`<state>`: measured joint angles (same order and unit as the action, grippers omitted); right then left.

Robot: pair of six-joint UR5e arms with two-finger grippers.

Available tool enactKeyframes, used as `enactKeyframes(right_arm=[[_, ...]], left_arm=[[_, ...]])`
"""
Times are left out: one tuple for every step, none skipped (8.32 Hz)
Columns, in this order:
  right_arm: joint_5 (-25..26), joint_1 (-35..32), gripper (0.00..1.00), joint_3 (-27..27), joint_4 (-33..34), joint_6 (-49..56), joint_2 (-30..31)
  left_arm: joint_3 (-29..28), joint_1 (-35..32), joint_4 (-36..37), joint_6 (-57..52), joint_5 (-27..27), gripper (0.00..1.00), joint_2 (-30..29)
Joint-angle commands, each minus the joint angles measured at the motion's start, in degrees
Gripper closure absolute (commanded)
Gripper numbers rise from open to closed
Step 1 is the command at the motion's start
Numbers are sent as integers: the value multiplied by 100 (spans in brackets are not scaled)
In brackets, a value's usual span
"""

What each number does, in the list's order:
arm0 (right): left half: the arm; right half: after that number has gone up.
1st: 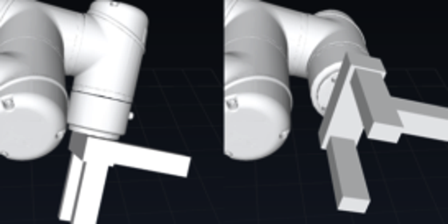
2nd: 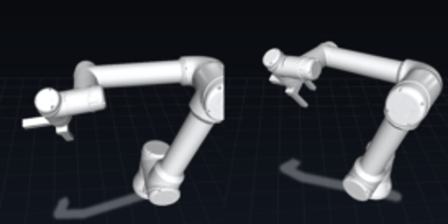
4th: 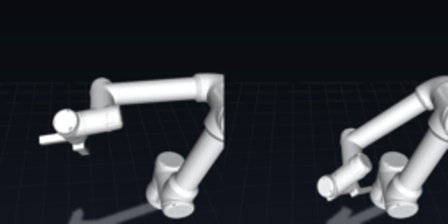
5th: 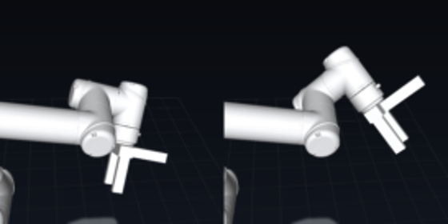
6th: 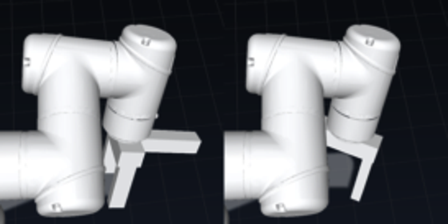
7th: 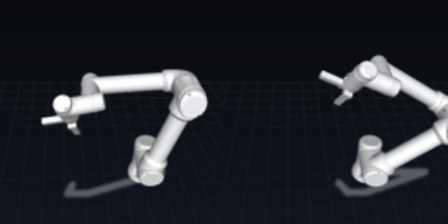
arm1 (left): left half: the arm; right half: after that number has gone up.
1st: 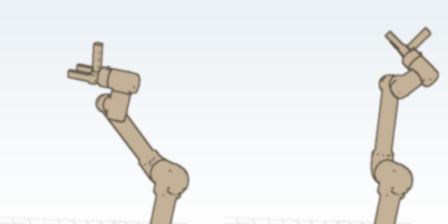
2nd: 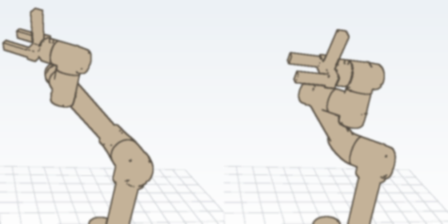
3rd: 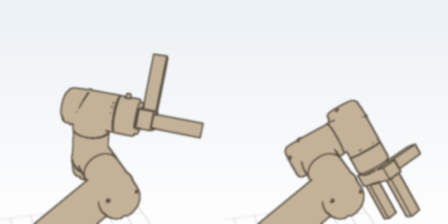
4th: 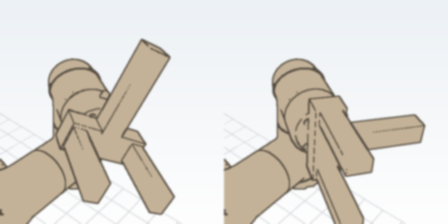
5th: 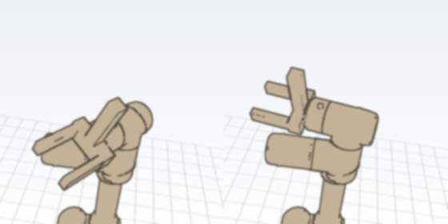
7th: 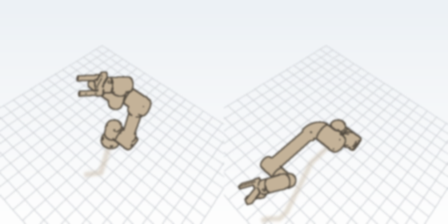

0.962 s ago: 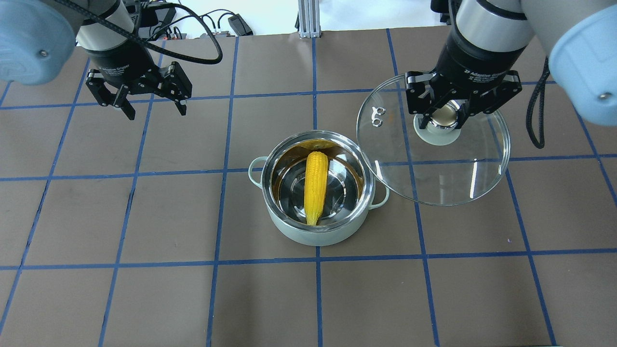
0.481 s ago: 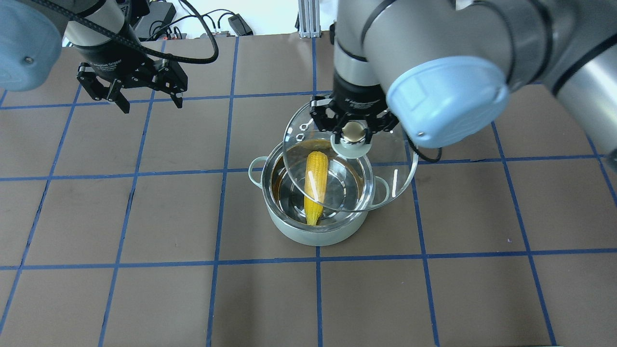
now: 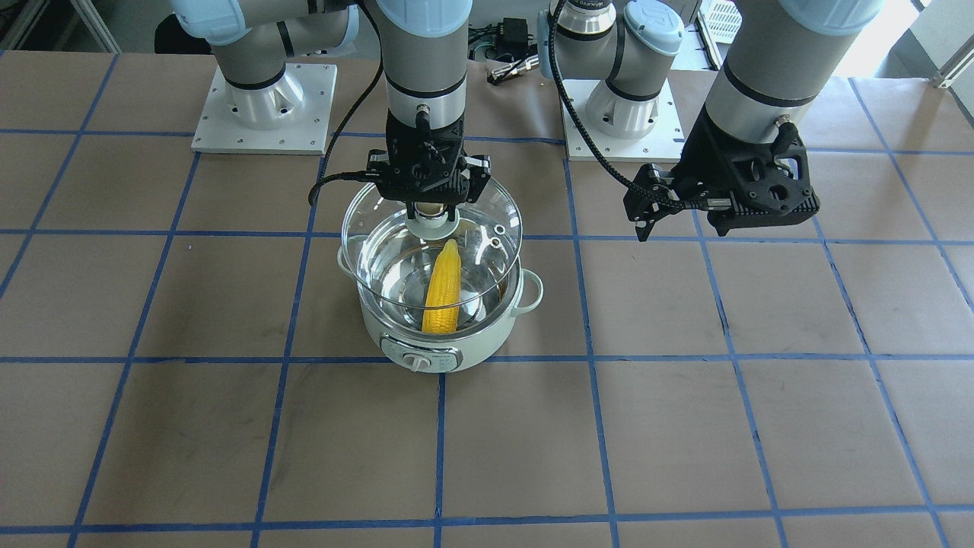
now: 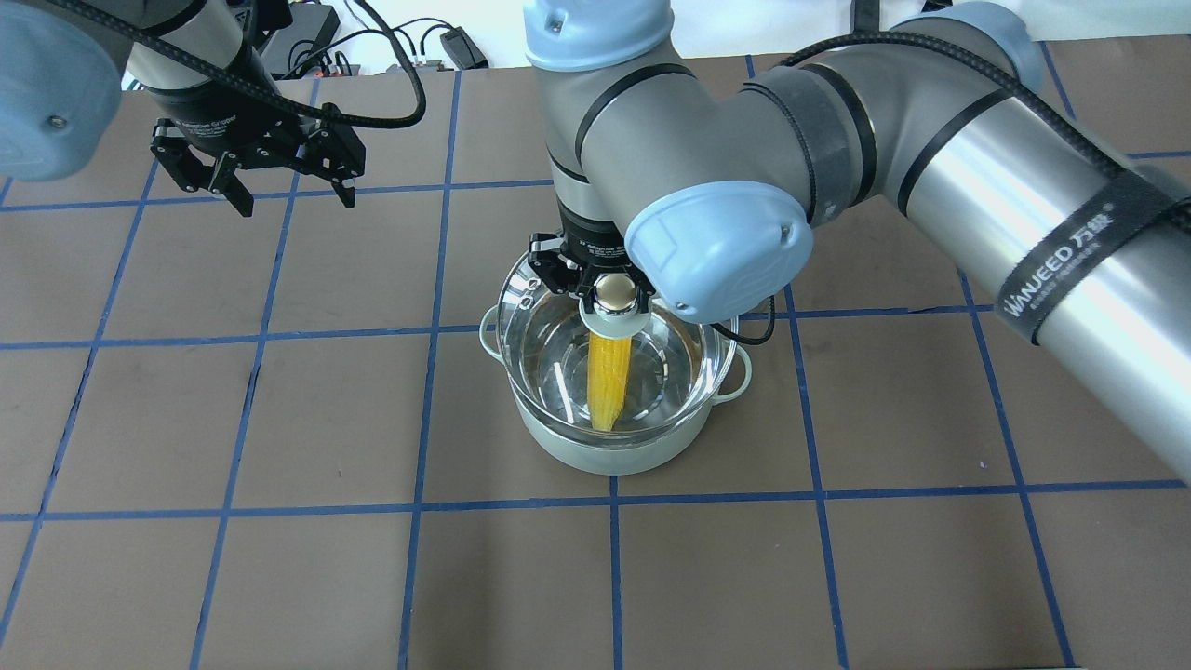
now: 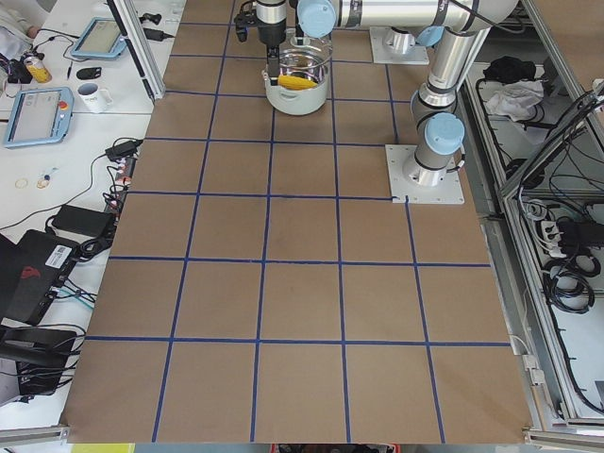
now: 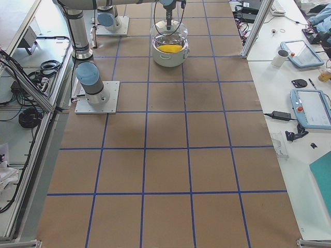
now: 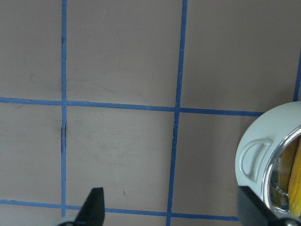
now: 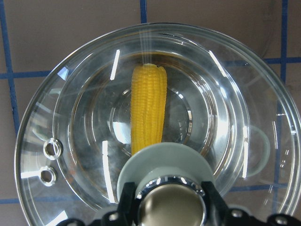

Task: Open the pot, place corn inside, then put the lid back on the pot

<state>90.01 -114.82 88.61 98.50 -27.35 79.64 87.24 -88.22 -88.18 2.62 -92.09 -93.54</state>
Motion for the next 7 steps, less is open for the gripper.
enactKeyframes(right_arm=[[16,-32,100,182,107,-312,-281],[42,-32,100,235,73,-550,-265],[25,-40,100,279,142,-744,-326],[-10,-58,100,366,178,-824,-318],[-19,-67,100,515,517,-921,-318],[42,-67,100,621,703,-904,-309],[43,-67,100,631,775,-913,-318]], left_arm=[[30,-2,2,-7,50,0,20],[39,-2,2,-7,59,0,20],[48,-2,2,-16,51,0,11],[48,-2,2,-16,51,0,11],[56,-2,2,-16,42,0,-15],[48,-11,2,-16,16,0,-24],[56,-11,-6,-16,-2,0,-15]])
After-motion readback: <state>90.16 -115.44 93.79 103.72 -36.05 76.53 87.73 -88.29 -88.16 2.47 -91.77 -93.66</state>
